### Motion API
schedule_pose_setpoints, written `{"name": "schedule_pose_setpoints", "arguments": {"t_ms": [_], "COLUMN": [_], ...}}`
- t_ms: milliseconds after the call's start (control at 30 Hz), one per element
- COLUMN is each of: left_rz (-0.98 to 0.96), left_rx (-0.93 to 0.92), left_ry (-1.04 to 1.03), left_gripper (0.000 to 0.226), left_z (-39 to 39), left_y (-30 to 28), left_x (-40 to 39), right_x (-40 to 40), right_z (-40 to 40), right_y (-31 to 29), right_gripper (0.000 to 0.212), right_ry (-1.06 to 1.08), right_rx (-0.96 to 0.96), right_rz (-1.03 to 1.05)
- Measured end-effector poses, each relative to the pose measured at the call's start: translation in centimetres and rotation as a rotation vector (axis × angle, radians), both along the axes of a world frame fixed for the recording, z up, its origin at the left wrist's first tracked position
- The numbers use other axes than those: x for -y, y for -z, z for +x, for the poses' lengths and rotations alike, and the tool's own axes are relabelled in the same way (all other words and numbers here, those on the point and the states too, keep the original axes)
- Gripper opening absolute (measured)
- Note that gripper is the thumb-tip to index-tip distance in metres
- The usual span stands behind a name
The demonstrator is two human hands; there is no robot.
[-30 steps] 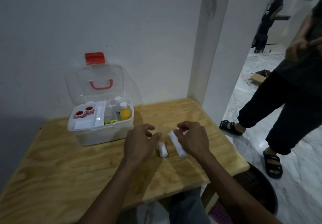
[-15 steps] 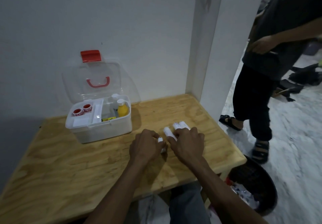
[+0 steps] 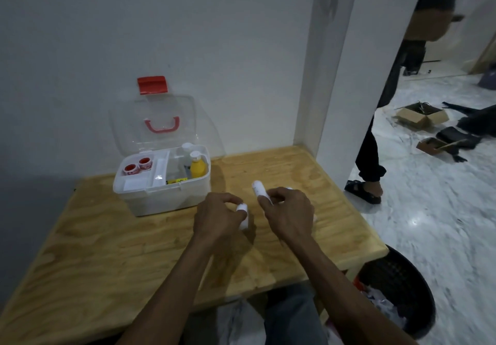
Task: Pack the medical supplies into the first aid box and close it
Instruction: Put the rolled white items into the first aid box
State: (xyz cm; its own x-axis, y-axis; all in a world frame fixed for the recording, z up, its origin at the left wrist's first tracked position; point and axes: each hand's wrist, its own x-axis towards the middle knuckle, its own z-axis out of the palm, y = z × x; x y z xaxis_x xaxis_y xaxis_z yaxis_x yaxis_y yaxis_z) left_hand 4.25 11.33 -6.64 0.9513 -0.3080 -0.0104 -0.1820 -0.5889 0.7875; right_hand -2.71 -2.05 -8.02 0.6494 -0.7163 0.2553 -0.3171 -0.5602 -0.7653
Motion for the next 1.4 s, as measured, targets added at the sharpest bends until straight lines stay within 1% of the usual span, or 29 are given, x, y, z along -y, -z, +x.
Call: {"name": "schedule_pose_setpoints", "arguments": {"t_ms": [33, 100, 267, 367, 467, 567, 733, 867, 1100, 1267, 1400], "left_rz": [-0.023, -0.067, -0.130, -0.139, -0.134, -0.090, -0.008, 0.081, 0.299, 0.403, 0.462], "left_rx": [0.005, 0.016, 0.080, 0.119, 0.137, 0.154, 0.136, 0.166, 0.193, 0.242, 0.287], "left_ry": [-0.012, -0.047, -0.136, -0.217, -0.303, -0.361, -0.357, -0.329, -0.251, -0.218, -0.210], "left_gripper": [0.020, 0.022, 0.026, 0.024, 0.029, 0.028, 0.031, 0.027, 0.029, 0.030, 0.034], "left_z": [0.2, 0.6, 2.2, 3.8, 5.6, 7.4, 10.1, 11.3, 12.7, 13.3, 13.8], "left_y": [-0.5, -1.6, -4.9, -6.5, -7.9, -8.6, -8.6, -8.4, -7.3, -6.7, -5.7], "left_x": [-0.6, -2.0, -7.0, -10.3, -13.2, -15.2, -16.1, -15.8, -15.3, -15.2, -15.0], "right_x": [-0.4, -1.4, -5.0, -7.7, -10.5, -12.8, -15.1, -15.8, -16.2, -16.5, -16.7], "right_z": [0.1, 0.5, 2.8, 4.9, 7.2, 9.5, 13.1, 15.1, 16.7, 17.2, 17.4], "right_y": [-0.6, -1.8, -4.9, -6.3, -7.4, -8.5, -9.0, -8.5, -7.3, -6.5, -5.8], "right_gripper": [0.036, 0.030, 0.031, 0.031, 0.032, 0.031, 0.029, 0.032, 0.033, 0.034, 0.034], "right_ry": [-0.024, -0.061, -0.128, -0.166, -0.220, -0.256, -0.240, -0.219, -0.213, -0.222, -0.217], "right_rx": [0.029, 0.083, 0.170, 0.186, 0.195, 0.203, 0.179, 0.087, -0.018, -0.034, -0.075], "right_rz": [0.032, 0.088, 0.163, 0.199, 0.225, 0.209, 0.164, 0.098, 0.043, 0.018, -0.051]}}
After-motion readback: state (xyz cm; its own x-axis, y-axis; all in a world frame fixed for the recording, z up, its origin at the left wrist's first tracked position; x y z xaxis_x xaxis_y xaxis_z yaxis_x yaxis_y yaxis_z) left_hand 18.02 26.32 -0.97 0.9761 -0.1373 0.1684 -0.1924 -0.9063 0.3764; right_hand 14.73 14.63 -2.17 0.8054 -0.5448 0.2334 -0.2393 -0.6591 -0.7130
